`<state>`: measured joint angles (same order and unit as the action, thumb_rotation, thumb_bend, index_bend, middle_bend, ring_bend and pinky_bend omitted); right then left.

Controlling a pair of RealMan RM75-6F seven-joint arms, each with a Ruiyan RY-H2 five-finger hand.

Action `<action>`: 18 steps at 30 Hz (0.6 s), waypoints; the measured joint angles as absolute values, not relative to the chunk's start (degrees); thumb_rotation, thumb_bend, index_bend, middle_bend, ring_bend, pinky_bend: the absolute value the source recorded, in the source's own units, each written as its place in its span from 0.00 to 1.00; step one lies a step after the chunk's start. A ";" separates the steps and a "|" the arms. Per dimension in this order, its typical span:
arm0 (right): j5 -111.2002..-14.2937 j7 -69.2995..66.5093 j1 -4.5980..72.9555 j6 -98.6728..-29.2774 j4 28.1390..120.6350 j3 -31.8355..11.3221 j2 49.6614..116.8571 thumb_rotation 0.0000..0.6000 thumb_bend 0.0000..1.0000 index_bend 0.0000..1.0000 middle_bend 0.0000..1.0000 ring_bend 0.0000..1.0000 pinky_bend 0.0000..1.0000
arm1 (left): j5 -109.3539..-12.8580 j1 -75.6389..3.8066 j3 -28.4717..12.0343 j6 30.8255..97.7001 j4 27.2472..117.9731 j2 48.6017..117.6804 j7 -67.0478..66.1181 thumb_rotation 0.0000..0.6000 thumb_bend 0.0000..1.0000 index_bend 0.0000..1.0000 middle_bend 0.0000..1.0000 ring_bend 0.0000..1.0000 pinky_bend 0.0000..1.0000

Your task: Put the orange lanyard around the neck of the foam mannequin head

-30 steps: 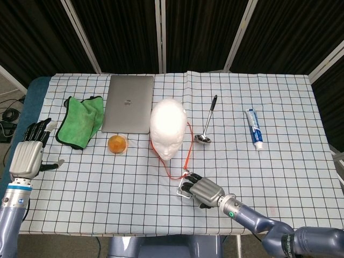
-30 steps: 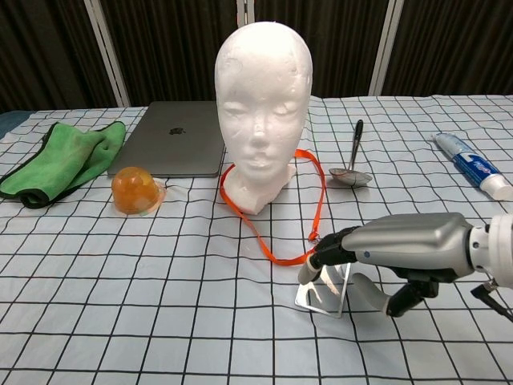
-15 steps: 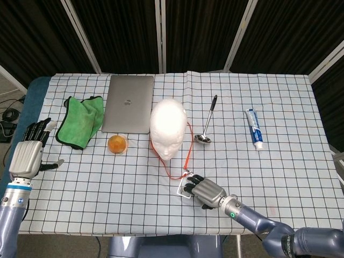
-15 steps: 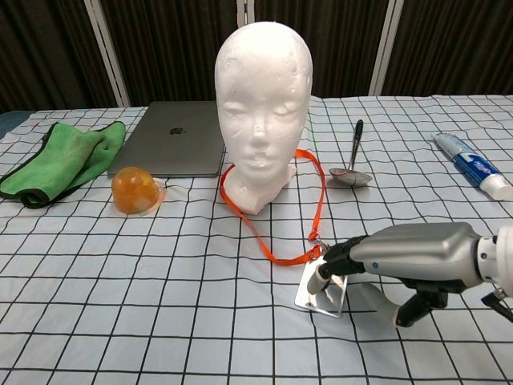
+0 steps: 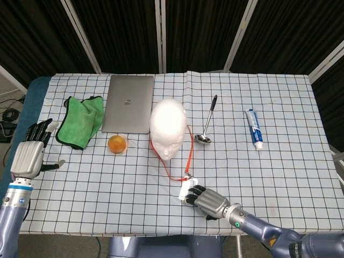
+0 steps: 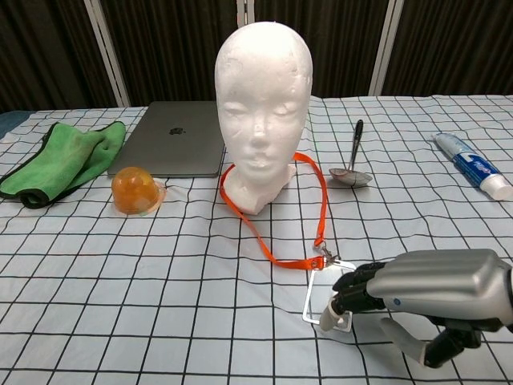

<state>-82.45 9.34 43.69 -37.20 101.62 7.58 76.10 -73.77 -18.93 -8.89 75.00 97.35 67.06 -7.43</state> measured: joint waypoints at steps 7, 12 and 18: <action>-85.55 9.32 43.78 -36.76 104.04 9.60 73.73 1.00 0.85 0.21 0.18 0.01 0.00 | -73.80 -18.92 -8.90 74.95 97.42 67.01 -7.38 1.00 0.01 0.00 0.00 0.00 0.00; -86.89 9.31 43.30 -37.78 106.31 10.66 71.06 1.00 0.85 0.21 0.17 0.01 0.00 | -73.96 -18.89 -8.77 74.73 97.76 66.80 -7.02 1.00 0.02 0.00 0.00 0.00 0.00; -93.34 7.95 41.11 -45.03 107.05 11.60 68.69 1.00 0.82 0.21 0.15 0.01 0.00 | -74.35 -18.70 -8.50 75.07 97.88 66.92 -7.35 1.00 0.02 0.00 0.00 0.00 0.00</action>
